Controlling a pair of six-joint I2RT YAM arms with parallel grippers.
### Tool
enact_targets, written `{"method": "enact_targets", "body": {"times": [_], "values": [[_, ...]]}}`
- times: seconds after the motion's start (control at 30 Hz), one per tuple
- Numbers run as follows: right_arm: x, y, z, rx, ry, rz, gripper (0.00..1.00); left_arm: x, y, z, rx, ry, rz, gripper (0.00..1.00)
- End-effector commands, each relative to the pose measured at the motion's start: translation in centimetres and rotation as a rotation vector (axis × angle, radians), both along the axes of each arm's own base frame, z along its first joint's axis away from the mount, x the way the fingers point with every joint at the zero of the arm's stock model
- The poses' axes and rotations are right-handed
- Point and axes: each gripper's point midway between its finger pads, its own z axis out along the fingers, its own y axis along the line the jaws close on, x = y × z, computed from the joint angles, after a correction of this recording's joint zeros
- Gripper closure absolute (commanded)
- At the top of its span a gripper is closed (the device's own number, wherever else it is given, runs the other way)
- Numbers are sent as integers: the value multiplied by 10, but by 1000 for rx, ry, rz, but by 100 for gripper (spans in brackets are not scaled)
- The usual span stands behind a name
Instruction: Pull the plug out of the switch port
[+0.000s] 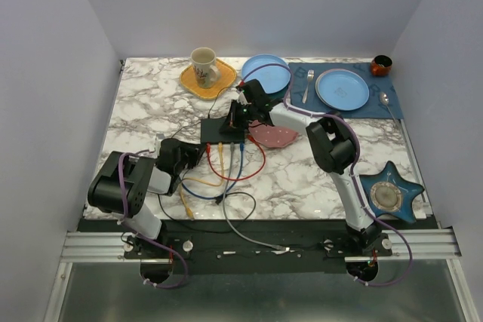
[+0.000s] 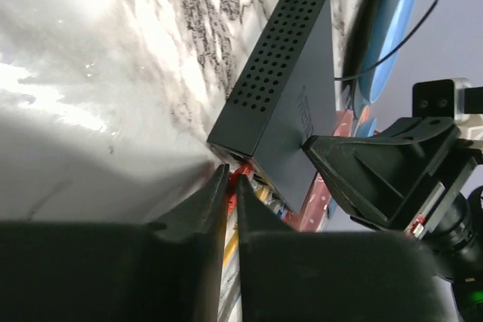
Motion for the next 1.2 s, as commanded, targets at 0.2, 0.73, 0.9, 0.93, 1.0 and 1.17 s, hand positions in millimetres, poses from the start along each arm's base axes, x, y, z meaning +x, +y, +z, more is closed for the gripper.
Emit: {"method": "enact_targets", "body": {"times": [0.2,0.73,0.9,0.93,1.0,1.17], "values": [[-3,-26,-17,-155,-35,-38,99,-32,13,-27,146,196,-17,32],[69,-43,9,-285,-173,-172,99,-36,11,-32,163,220,-50,25],[74,-46,-9,-367,-135,-142,99,-37,7,-37,147,230,-67,29],[73,-46,-13,-374,-130,-136,99,-38,7,-38,148,233,-69,29],[69,-49,-20,-384,-112,-128,99,-39,7,-39,146,233,-69,30],[60,-51,-20,-386,-103,-100,99,-38,5,-38,145,229,-80,31]]}}
